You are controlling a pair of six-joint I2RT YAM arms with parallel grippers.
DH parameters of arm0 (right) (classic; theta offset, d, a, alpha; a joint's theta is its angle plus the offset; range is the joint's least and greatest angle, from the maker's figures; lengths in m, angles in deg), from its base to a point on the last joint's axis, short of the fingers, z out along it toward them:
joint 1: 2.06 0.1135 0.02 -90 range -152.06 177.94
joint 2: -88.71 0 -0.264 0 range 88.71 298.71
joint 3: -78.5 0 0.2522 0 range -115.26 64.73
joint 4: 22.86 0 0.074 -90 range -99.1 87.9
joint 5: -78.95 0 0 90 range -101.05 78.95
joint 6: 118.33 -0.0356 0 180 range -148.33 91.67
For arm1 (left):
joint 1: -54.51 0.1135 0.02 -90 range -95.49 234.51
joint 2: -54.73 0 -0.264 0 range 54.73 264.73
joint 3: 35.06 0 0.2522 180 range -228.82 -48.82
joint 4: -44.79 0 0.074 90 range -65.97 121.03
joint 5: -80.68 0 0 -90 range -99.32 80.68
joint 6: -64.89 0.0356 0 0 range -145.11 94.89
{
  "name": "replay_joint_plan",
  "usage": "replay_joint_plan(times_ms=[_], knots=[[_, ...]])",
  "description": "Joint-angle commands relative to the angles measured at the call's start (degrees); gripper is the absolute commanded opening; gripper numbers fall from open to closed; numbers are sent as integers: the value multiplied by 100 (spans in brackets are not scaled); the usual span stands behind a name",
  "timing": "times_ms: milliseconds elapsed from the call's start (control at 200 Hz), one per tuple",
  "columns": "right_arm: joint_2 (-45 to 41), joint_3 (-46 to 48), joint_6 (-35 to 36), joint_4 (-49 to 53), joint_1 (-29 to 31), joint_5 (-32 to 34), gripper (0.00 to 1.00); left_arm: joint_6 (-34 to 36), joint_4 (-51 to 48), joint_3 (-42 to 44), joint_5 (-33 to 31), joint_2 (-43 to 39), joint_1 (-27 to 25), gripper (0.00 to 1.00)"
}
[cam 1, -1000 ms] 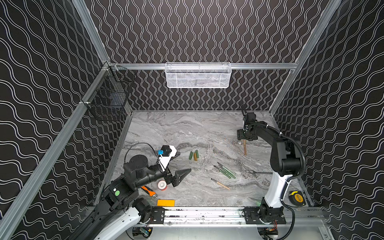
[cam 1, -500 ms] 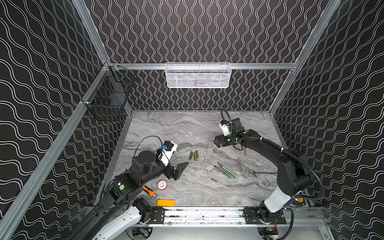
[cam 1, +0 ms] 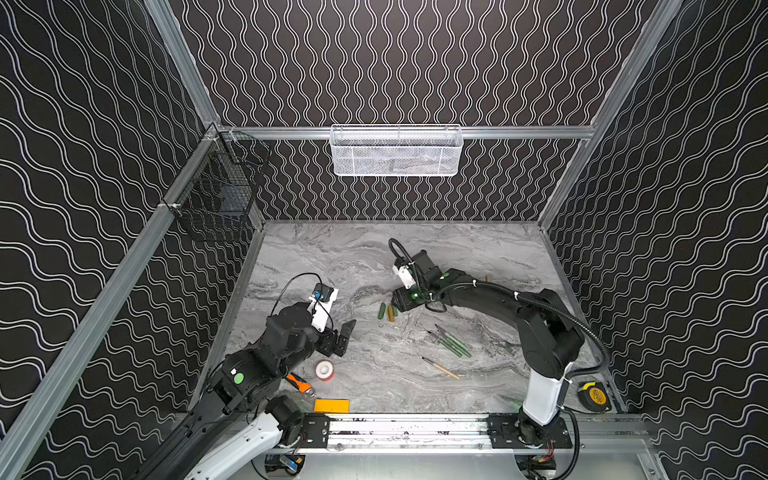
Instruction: Insert the pens into the pen caps
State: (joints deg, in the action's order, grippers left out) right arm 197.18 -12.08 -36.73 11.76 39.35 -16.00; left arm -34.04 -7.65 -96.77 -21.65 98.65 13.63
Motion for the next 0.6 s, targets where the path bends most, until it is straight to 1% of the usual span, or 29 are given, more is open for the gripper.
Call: replay_joint_plan(times_ms=[0, 380, 596], knots=[[221, -141, -141, 101, 140, 199, 62, -17, 54, -4, -145, 21, 9, 99], [904, -747, -179, 414, 459, 458, 51, -4, 65, 11, -291, -182, 5, 99], [1111, -1012, -179, 655, 552, 665, 43, 5, 78, 13, -288, -212, 10, 99]])
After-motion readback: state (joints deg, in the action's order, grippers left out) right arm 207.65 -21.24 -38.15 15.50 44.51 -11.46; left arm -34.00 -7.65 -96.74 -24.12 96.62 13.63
